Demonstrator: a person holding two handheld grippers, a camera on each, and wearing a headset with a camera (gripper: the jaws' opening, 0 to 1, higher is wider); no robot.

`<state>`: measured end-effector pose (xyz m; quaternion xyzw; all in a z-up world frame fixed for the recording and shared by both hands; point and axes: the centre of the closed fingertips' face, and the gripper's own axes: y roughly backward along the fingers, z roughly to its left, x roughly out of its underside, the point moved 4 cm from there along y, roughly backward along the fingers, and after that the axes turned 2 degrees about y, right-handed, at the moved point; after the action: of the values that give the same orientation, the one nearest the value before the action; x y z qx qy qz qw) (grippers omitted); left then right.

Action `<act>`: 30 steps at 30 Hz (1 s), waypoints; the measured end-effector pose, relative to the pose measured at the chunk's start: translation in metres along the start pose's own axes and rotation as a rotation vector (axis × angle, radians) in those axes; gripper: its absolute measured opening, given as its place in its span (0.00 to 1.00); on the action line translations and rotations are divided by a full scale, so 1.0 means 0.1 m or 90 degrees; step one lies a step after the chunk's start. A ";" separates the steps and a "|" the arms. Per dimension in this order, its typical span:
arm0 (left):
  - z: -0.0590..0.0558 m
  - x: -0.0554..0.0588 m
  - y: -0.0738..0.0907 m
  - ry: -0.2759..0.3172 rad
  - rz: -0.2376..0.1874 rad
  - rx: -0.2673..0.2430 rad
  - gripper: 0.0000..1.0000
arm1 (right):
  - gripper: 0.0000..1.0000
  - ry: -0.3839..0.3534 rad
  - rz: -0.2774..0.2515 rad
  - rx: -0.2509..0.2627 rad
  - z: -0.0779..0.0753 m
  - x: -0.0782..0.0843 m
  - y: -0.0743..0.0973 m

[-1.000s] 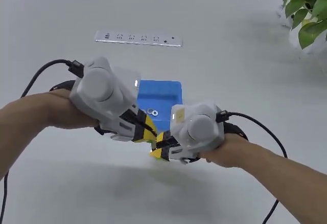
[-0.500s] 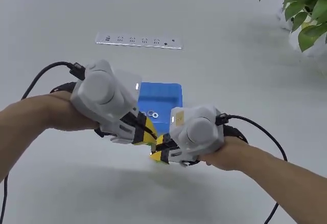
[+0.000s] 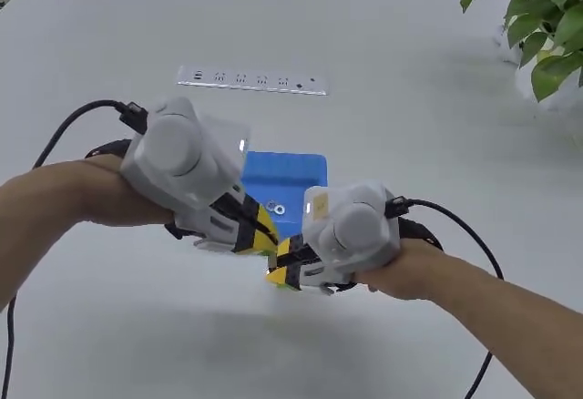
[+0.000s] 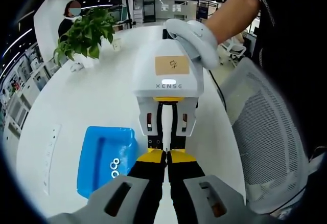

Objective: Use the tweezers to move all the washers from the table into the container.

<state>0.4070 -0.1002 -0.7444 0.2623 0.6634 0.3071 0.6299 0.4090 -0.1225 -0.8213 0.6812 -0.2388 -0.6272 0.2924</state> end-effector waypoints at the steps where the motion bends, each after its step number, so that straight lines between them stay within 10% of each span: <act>1: 0.00 -0.01 0.01 0.000 0.000 0.000 0.05 | 0.10 0.001 0.000 0.000 0.00 -0.01 0.00; 30: 0.24 -0.28 0.34 -0.019 -0.004 -0.008 0.05 | 0.10 0.008 -0.009 0.013 -0.29 -0.33 0.27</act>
<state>0.4318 -0.0959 -0.7014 0.2611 0.6527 0.3054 0.6423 0.4355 -0.1167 -0.7777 0.6898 -0.2383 -0.6224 0.2828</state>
